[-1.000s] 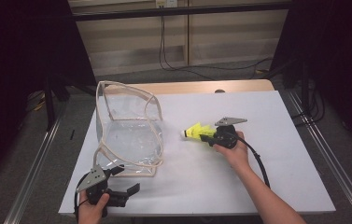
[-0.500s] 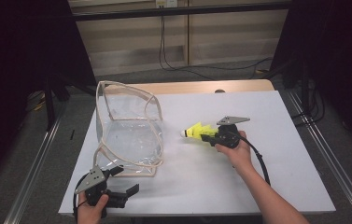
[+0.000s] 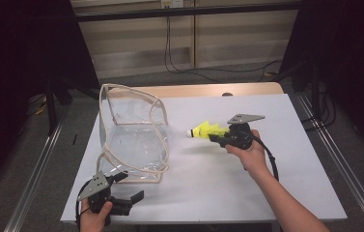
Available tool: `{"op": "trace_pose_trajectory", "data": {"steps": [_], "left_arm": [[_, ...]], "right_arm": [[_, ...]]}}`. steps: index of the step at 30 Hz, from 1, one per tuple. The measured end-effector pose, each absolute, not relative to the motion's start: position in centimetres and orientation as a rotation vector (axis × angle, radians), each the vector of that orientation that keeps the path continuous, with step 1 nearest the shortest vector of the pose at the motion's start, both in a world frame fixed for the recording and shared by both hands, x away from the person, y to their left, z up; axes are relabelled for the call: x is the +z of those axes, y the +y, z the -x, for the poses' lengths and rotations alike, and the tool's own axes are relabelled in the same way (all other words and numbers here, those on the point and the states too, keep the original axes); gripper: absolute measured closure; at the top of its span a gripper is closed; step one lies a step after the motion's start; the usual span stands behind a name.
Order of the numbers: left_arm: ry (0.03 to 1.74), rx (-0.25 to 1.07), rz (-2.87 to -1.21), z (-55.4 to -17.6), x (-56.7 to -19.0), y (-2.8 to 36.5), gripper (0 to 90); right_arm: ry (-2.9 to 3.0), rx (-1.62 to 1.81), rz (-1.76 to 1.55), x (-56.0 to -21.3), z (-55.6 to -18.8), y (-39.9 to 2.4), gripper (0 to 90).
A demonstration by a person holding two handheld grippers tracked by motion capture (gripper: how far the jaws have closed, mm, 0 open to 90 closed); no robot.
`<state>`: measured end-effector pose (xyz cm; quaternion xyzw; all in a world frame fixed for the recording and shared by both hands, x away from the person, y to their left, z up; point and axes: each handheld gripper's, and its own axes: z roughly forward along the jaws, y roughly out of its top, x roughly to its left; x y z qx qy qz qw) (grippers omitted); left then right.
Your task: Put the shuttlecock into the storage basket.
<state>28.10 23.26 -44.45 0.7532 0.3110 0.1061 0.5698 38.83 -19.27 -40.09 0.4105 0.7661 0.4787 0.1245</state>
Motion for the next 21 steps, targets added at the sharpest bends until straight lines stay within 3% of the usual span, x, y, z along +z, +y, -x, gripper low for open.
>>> {"op": "trace_pose_trajectory", "data": {"steps": [21], "left_arm": [[0.728, 0.245, -1.767, -28.1, -44.4, 23.1, 3.2]], "right_arm": [[2.238, 1.424, -1.151, -37.0, -38.6, -18.7, 80.3]]}}
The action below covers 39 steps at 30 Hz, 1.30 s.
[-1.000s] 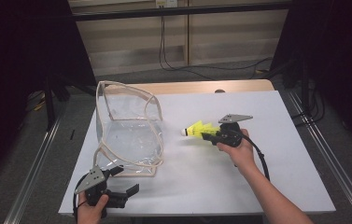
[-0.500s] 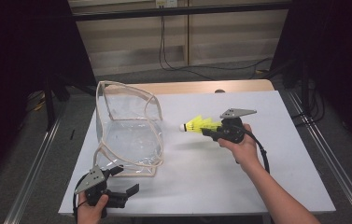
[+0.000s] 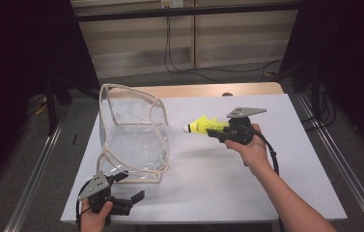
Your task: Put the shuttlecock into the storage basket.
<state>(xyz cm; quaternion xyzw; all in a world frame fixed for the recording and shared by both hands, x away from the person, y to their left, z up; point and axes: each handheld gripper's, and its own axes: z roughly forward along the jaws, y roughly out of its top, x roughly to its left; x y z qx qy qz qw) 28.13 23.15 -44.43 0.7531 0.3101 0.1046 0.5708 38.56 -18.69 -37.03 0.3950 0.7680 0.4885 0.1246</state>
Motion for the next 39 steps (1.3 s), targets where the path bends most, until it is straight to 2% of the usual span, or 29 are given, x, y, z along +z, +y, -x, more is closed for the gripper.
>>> {"op": "trace_pose_trajectory", "data": {"steps": [39], "left_arm": [[0.723, 0.243, -1.767, -28.2, -44.4, 23.2, 3.2]], "right_arm": [[2.244, 1.451, -1.067, -32.1, -38.5, -16.9, 80.3]]}}
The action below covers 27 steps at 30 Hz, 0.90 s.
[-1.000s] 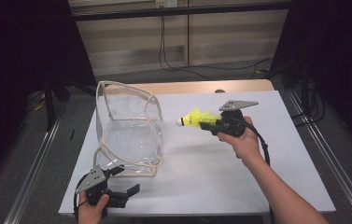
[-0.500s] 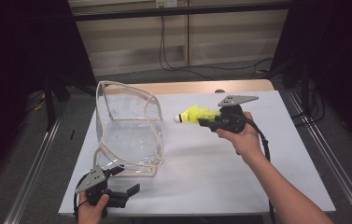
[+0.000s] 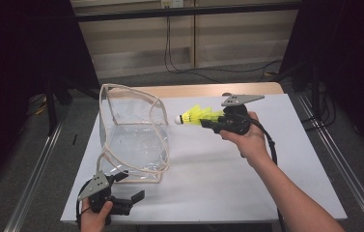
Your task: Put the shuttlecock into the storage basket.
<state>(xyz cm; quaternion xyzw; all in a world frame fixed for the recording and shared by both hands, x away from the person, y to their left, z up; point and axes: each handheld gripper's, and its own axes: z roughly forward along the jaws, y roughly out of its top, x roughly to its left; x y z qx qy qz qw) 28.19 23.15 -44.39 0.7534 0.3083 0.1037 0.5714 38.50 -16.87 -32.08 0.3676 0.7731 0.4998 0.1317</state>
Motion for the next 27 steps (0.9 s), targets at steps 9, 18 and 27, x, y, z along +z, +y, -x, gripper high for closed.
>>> {"op": "trace_pose_trajectory", "data": {"steps": [9, 18, 27], "left_arm": [[0.723, 0.245, -1.768, -28.2, -44.4, 23.1, 3.2], [0.722, 0.242, -1.77, -28.2, -44.4, 23.1, 3.2], [0.721, 0.243, -1.772, -28.2, -44.4, 23.1, 3.2]], "right_arm": [[2.242, 1.461, -1.055, -31.1, -38.6, -16.4, 80.3], [2.252, 1.459, -1.027, -30.0, -38.6, -15.5, 80.3], [2.257, 1.463, -1.003, -29.0, -38.6, -14.8, 80.3]]}}
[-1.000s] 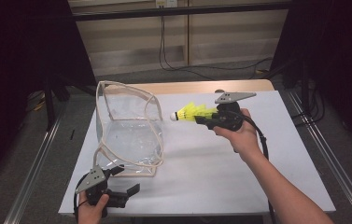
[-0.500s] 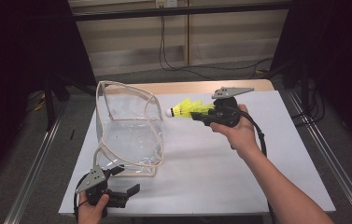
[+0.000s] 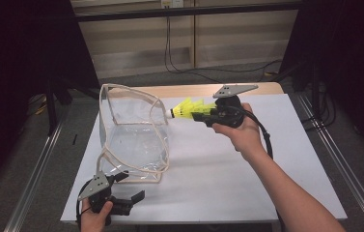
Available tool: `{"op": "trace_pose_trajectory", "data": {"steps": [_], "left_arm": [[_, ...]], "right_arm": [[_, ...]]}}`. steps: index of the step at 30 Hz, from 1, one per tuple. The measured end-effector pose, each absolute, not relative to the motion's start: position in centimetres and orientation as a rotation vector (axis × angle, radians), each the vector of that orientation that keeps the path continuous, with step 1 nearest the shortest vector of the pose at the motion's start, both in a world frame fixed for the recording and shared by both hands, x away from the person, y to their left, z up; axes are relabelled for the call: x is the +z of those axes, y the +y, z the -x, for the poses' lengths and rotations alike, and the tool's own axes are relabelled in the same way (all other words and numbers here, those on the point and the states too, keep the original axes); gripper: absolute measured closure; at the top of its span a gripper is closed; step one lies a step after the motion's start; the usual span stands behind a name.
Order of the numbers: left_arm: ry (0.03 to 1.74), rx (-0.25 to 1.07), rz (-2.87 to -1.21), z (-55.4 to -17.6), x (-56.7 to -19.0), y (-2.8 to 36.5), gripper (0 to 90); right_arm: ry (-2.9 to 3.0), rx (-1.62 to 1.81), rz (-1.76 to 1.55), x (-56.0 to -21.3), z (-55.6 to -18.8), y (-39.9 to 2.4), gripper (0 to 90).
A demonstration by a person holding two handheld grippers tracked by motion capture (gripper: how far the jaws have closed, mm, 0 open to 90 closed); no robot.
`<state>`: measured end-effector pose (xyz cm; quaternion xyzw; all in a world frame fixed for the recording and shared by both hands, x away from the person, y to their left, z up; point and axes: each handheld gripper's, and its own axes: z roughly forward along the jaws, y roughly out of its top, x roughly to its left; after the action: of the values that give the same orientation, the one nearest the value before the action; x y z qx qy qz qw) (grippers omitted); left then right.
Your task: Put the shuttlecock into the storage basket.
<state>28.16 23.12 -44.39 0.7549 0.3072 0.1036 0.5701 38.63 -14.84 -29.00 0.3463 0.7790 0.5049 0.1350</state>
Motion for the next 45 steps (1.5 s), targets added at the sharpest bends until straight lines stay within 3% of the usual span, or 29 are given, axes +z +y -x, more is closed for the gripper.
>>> {"op": "trace_pose_trajectory", "data": {"steps": [45], "left_arm": [[0.715, 0.24, -1.766, -28.1, -44.3, 23.2, 3.2]], "right_arm": [[2.298, 1.472, -0.916, -25.8, -38.9, -10.1, 80.3]]}}
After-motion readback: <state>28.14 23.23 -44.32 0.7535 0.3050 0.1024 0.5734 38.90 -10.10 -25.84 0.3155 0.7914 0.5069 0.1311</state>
